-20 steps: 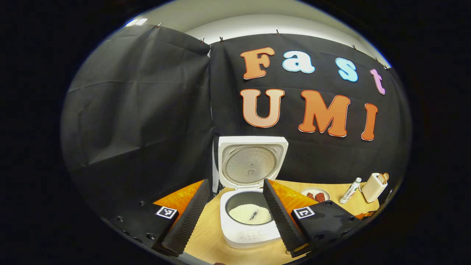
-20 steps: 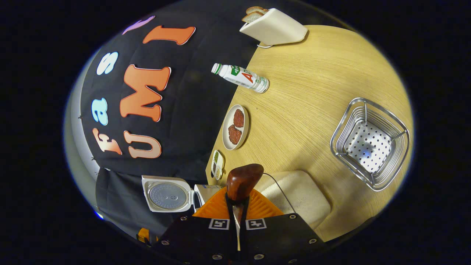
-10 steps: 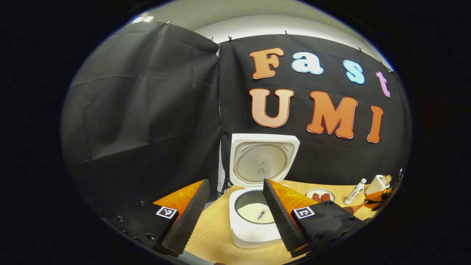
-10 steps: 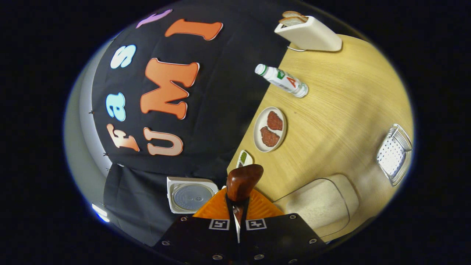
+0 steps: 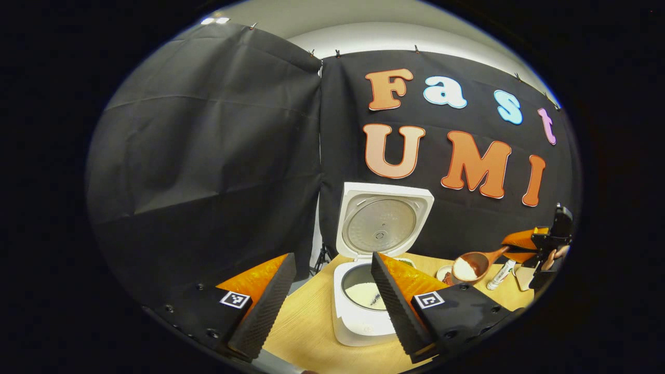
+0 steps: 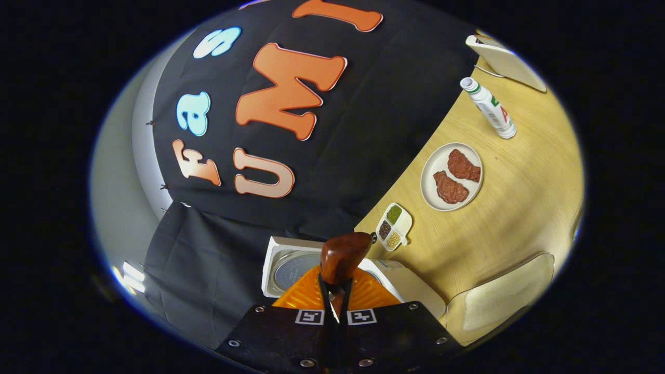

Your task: Close the left gripper, press the button to open the rice cooker; take a wooden spoon from the chopstick holder with the right hand, scoop a spoonful of rice and pour it into the rice cooker, then put the wooden spoon back into the chopstick holder.

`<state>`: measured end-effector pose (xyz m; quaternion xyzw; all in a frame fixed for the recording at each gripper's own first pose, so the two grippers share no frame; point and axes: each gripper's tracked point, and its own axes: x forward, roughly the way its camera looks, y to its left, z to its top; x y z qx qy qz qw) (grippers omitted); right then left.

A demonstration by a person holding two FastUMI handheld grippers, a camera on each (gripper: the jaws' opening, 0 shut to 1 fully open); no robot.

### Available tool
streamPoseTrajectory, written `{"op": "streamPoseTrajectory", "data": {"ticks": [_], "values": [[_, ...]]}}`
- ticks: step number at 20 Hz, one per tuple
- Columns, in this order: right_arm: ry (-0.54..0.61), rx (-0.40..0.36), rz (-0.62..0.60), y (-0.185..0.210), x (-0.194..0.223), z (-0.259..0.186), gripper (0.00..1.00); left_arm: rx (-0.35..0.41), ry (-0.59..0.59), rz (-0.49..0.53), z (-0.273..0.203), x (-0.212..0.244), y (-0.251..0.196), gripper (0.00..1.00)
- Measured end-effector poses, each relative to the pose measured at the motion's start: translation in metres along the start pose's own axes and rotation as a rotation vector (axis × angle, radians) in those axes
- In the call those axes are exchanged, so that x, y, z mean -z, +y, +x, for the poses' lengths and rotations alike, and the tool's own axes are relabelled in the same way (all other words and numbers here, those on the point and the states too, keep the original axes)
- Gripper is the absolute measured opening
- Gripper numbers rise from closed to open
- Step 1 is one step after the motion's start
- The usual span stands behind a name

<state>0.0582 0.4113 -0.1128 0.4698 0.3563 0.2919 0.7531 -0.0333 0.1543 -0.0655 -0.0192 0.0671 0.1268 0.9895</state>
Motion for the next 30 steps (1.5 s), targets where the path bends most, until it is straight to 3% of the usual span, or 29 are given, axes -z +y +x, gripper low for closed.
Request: {"op": "streamPoseTrajectory", "data": {"ticks": [6, 12, 16, 24, 30], "values": [[0.039, 0.013, -0.114, 0.021, 0.029, 0.061, 0.02, 0.088, -0.021, 0.037, -0.005, -0.005, -0.016, 0.99], [0.031, 0.039, -0.276, 0.029, 0.039, 0.092, 0.02, 0.153, -0.012, 0.066, -0.004, -0.002, -0.029, 0.99], [0.017, 0.045, -0.380, 0.034, 0.042, 0.098, 0.02, 0.174, -0.004, 0.065, -0.004, 0.003, -0.033, 0.99], [-0.047, 0.026, -0.710, 0.065, 0.054, 0.093, 0.02, 0.228, 0.034, 0.052, -0.005, 0.016, -0.045, 1.00], [-0.058, -0.017, -0.953, 0.089, 0.073, 0.095, 0.02, 0.224, 0.032, 0.061, -0.006, 0.016, -0.040, 1.00]]}}
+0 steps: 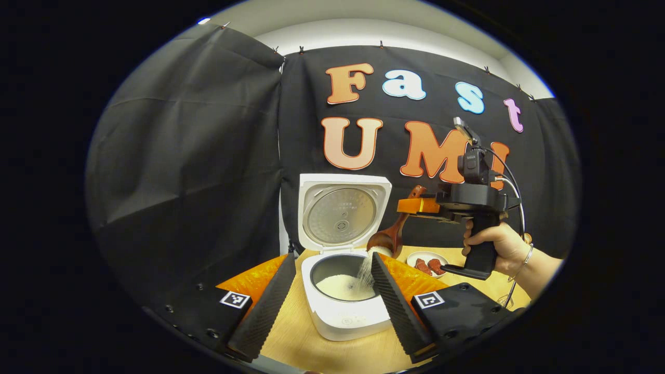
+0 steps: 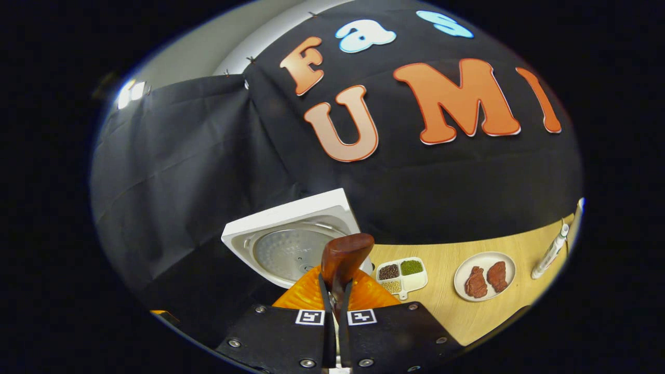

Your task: Close the left gripper, press the button to open the rice cooker; take a wooden spoon from the chopstick holder with the right hand, scoop a spoonful of rice and pour it into the rice cooker, then put the wooden spoon back into the chopstick holder.

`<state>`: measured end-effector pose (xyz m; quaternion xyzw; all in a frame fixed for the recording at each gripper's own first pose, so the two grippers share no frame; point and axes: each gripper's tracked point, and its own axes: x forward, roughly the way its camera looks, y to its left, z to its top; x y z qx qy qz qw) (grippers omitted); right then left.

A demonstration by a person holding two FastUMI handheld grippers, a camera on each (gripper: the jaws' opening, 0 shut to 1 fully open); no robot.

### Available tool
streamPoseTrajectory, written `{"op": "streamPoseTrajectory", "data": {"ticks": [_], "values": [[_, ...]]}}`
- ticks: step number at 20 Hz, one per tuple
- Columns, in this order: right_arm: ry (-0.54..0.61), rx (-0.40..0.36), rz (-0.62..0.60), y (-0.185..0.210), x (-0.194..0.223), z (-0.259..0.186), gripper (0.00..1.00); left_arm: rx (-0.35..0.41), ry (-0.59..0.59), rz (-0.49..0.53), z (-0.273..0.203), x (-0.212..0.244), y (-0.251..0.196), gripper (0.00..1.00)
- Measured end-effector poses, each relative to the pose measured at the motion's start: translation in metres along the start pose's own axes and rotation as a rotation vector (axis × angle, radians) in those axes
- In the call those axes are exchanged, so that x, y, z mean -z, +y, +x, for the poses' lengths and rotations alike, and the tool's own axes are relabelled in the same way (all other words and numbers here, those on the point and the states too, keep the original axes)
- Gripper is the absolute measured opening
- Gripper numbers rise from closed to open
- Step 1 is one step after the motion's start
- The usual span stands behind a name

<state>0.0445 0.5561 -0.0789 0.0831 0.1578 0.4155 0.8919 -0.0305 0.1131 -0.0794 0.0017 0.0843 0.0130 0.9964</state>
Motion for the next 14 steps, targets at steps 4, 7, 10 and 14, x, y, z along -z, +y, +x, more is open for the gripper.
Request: {"op": "streamPoseTrajectory", "data": {"ticks": [4, 7, 10, 14], "values": [[-0.014, -0.021, -0.150, 0.018, -0.004, 0.000, 0.02, -0.009, 0.004, 0.000, -0.003, 0.003, 0.006, 1.00], [-0.026, -0.033, -0.226, 0.029, -0.007, -0.001, 0.02, -0.017, 0.007, -0.002, -0.001, 0.005, 0.010, 1.00], [-0.035, -0.037, -0.296, 0.033, -0.009, -0.001, 0.02, -0.020, 0.007, -0.002, -0.002, 0.005, 0.013, 1.00], [-0.036, -0.039, -0.365, 0.035, -0.011, -0.002, 0.02, -0.023, 0.004, 0.008, -0.004, 0.005, 0.015, 0.99]]}}
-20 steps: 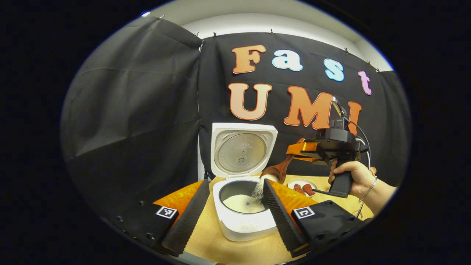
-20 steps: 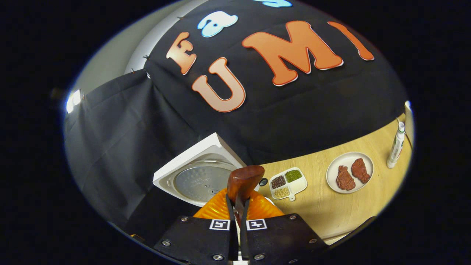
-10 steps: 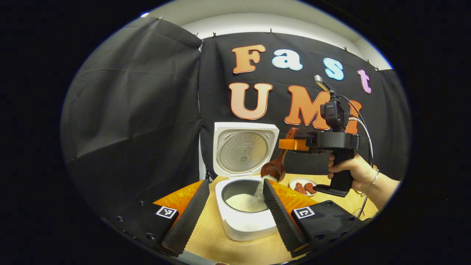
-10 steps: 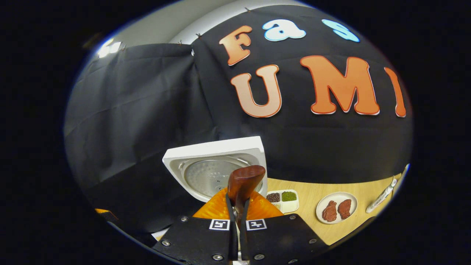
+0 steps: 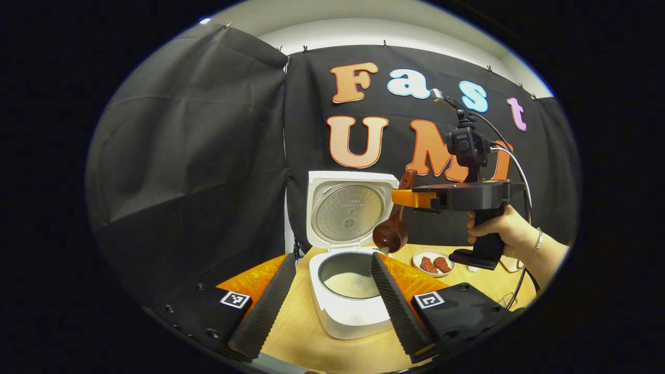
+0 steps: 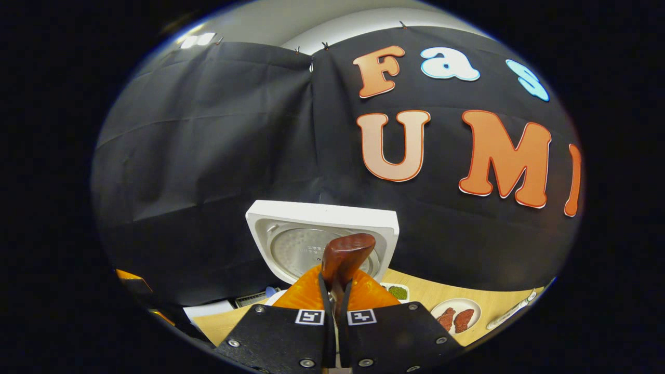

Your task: Close the left gripper, press the button to open the rice cooker; take a wooden spoon from the chopstick holder with the right hand, scoop a spoonful of rice and pour it into the rice cooker, then put the wooden spoon back into the chopstick holder.

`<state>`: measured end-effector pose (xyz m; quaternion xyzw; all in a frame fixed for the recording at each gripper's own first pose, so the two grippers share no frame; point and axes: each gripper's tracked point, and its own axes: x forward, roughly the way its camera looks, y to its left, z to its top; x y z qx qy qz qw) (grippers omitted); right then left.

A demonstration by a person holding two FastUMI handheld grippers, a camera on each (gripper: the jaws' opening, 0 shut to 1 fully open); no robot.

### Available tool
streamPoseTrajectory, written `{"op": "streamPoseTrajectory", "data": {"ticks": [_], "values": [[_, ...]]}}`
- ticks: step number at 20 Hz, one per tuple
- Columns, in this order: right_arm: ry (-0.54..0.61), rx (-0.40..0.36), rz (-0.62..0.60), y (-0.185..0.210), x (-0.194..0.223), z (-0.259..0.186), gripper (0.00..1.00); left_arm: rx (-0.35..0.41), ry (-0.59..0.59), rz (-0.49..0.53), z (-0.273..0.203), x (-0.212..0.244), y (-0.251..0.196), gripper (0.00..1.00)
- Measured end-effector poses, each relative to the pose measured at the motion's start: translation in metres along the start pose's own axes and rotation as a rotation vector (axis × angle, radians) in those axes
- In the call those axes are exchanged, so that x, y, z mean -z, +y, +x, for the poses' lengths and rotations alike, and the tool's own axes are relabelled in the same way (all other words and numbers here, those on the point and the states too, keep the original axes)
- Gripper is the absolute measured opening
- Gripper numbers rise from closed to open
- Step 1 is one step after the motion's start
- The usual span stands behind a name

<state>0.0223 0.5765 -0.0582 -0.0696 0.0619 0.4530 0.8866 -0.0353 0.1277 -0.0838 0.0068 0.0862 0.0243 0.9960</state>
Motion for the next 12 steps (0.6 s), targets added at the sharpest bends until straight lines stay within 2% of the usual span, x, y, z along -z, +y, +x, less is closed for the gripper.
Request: {"op": "streamPoseTrajectory", "data": {"ticks": [12], "values": [[0.001, -0.008, -0.204, 0.014, 0.006, 0.000, 0.02, -0.010, 0.005, -0.002, 0.001, 0.002, 0.008, 1.00]]}}
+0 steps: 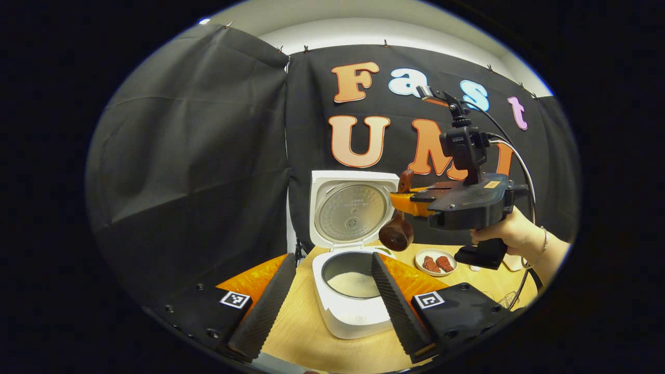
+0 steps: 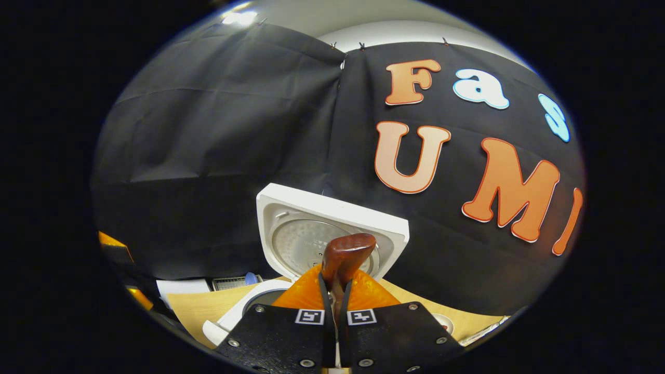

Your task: Close the left gripper, press the button to open the rice cooker; take a wooden spoon from the chopstick holder with the right hand, scoop a spoonful of rice and pour it into the rice cooker, then put the wooden spoon back into the chopstick holder.

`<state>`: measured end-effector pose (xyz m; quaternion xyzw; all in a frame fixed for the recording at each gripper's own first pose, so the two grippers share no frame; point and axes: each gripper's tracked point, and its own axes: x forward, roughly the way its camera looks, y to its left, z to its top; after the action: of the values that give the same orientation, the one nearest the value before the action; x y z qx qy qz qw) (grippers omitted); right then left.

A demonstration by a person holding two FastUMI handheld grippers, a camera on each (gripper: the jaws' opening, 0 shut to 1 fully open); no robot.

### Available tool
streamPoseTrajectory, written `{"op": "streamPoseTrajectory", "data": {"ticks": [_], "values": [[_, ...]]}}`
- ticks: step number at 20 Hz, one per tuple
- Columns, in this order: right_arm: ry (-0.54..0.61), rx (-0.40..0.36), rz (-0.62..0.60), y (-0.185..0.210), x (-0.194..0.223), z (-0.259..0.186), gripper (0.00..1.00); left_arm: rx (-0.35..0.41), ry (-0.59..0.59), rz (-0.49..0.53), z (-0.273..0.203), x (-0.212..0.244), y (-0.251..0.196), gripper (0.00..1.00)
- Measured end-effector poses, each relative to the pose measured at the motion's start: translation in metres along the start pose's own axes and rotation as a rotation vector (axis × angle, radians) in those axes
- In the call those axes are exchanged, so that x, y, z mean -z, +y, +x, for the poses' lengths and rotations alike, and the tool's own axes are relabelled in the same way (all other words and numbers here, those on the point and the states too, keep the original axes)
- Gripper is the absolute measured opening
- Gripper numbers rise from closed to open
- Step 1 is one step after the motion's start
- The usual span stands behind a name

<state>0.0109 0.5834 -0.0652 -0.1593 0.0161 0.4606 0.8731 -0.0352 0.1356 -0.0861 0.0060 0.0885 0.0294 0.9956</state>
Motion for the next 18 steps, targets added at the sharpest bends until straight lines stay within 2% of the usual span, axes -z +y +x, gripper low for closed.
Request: {"op": "streamPoseTrajectory", "data": {"ticks": [3, 8, 14, 18], "values": [[0.017, -0.025, 0.041, 0.002, 0.008, 0.000, 0.02, -0.007, 0.004, -0.005, 0.000, 0.001, 0.003, 1.00], [0.056, -0.056, 0.304, -0.002, 0.035, -0.009, 0.02, -0.012, 0.002, -0.015, -0.001, -0.001, 0.009, 1.00], [0.013, -0.035, 0.691, -0.051, 0.052, -0.037, 0.02, 0.001, -0.014, -0.011, 0.006, -0.015, 0.002, 1.00], [-0.028, 0.055, 0.871, -0.105, 0.069, -0.077, 0.02, 0.010, -0.032, -0.007, 0.014, -0.026, -0.004, 1.00]]}}
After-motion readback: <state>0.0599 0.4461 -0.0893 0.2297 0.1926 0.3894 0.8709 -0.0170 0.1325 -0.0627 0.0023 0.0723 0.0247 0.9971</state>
